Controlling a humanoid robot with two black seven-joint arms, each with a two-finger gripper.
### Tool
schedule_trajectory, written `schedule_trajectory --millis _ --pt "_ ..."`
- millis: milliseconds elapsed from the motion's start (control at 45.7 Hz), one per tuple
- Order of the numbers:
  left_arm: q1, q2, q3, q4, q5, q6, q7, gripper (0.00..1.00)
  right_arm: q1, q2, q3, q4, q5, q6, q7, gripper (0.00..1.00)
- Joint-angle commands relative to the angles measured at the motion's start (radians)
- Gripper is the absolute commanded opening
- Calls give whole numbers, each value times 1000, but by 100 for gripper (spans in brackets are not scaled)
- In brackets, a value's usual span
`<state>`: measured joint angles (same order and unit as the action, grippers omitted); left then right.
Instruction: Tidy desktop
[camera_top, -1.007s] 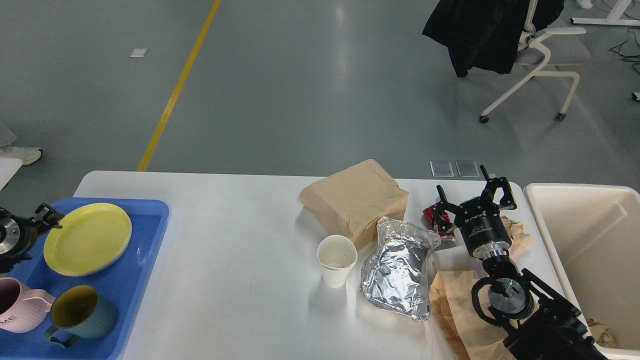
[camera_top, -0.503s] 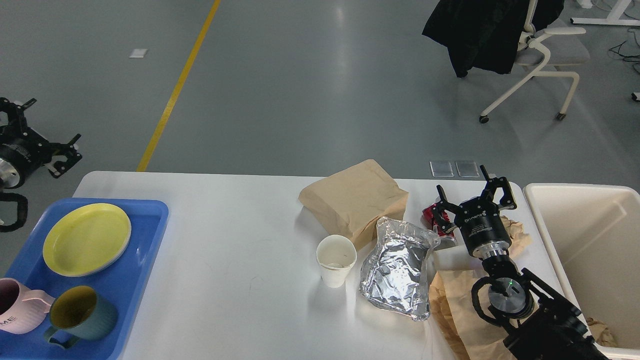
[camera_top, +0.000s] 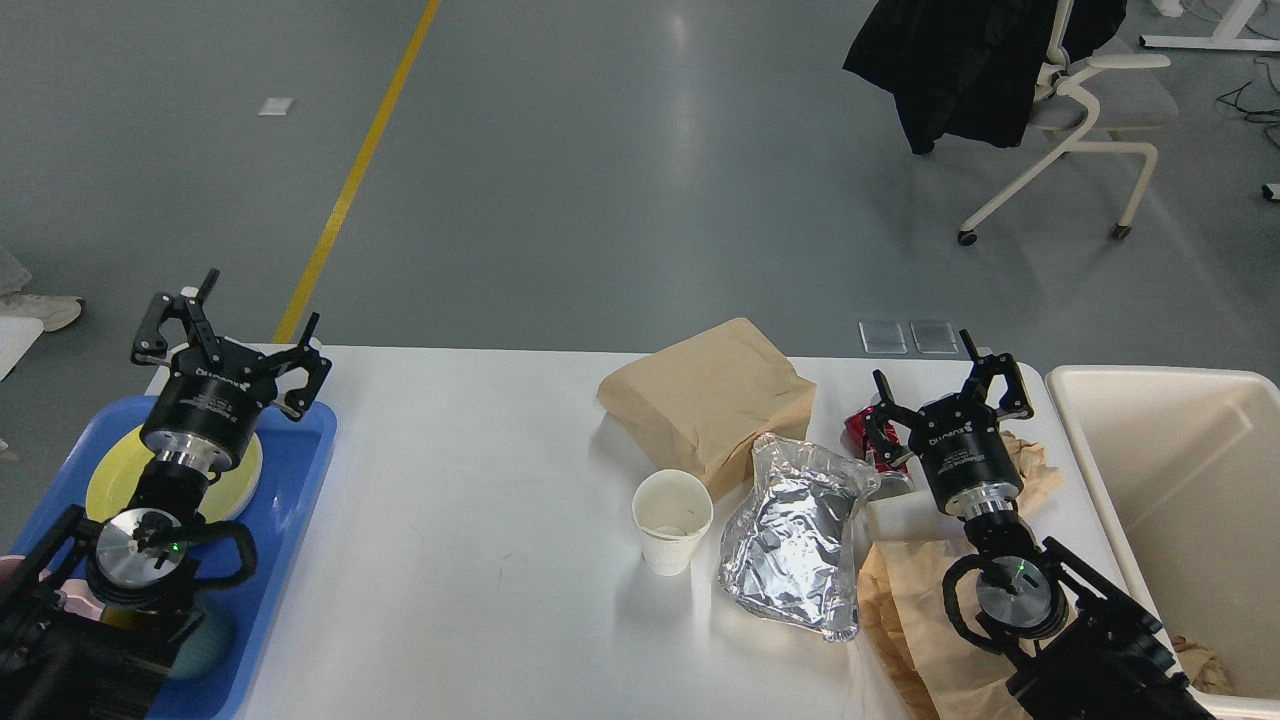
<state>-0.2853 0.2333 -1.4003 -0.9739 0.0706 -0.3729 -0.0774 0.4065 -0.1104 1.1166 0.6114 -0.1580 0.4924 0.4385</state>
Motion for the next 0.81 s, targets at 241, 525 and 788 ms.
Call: schedule_trajectory --millis 241,525,788 --pt "28 -31 -78 26 74 -6 -1 96 0 0 0 1 0 0 0 100" --pt "26 9 -82 27 77 -61 -9 96 0 0 0 1 0 0 -1 100" --pt "72 -5 -71 96 89 -138 -7 96 0 0 0 -2 0 0 0 100"
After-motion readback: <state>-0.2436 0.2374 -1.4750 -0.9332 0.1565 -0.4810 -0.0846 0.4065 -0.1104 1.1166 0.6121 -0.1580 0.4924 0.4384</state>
